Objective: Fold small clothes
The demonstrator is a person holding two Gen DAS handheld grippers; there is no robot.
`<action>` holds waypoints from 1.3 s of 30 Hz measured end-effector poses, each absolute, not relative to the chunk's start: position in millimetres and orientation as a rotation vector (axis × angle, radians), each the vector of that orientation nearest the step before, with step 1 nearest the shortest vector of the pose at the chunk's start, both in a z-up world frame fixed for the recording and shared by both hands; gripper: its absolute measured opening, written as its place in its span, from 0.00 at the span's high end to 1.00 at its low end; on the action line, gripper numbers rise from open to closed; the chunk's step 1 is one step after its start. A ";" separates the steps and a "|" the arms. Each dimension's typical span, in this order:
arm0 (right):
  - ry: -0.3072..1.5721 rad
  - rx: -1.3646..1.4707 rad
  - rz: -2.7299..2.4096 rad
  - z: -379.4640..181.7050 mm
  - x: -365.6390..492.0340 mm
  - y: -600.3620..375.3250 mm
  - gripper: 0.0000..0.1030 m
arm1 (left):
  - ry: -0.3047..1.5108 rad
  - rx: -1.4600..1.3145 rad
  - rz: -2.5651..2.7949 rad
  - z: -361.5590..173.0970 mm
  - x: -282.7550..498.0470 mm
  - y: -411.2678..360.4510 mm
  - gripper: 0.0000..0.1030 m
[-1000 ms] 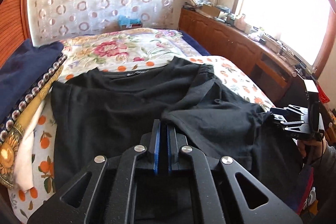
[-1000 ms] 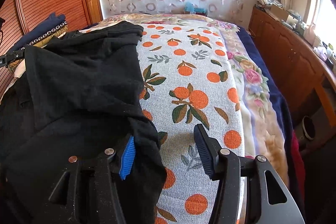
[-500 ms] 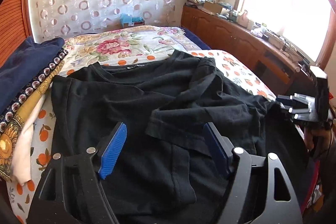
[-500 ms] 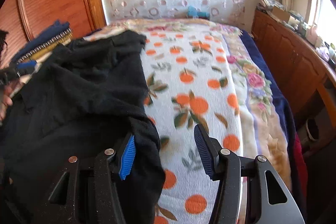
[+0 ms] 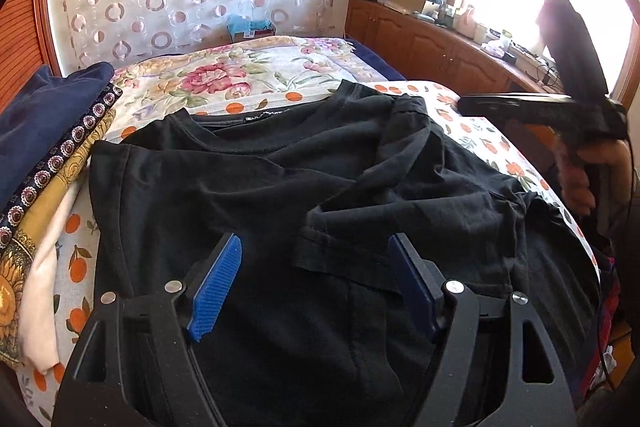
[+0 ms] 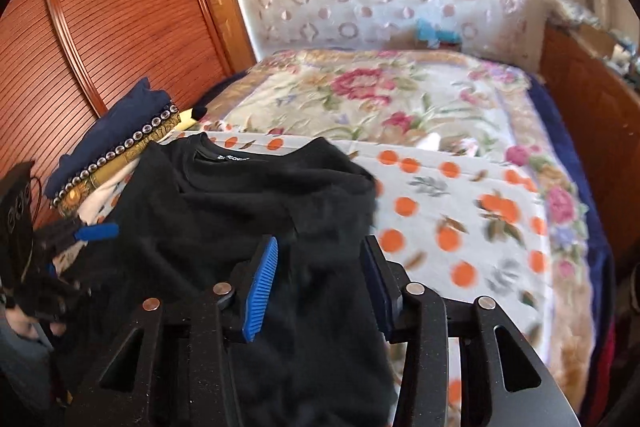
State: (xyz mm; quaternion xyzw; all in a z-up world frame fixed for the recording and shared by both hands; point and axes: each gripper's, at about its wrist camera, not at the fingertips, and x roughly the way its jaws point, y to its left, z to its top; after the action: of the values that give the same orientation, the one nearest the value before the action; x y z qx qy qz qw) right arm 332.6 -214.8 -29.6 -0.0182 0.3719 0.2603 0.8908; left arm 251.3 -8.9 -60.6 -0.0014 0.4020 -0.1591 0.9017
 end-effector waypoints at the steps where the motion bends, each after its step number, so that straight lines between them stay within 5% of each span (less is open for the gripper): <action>1: 0.793 -0.025 0.547 -33.7 343.2 -211.2 0.59 | 0.833 -0.007 -0.332 -62.4 252.9 -7.7 0.26; 6: 0.899 0.038 0.552 -53.3 386.7 -200.4 0.67 | 0.847 -0.014 -0.348 -72.4 256.5 -5.3 0.26; 8: 0.901 0.051 0.561 -50.8 397.6 -198.3 0.89 | 0.853 -0.008 -0.353 -75.1 257.7 -6.3 0.26; 21: 0.686 -0.084 0.559 1.4 403.3 -151.3 0.93 | 0.887 0.032 -0.353 -85.0 255.1 -12.3 0.26; 26: 0.662 -0.129 0.507 -17.8 390.4 -150.6 0.43 | 0.888 0.036 -0.349 -84.8 254.3 -13.1 0.26; 39: 0.826 -0.212 0.436 -56.7 349.6 -194.2 0.42 | 0.888 0.060 -0.331 -83.2 252.1 -15.9 0.24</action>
State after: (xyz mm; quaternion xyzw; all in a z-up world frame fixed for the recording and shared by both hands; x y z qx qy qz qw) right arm 349.6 -194.2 -56.7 -0.1019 0.3976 0.2097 0.8875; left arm 252.1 -15.9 -83.2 0.0287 0.4274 -0.1592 0.8895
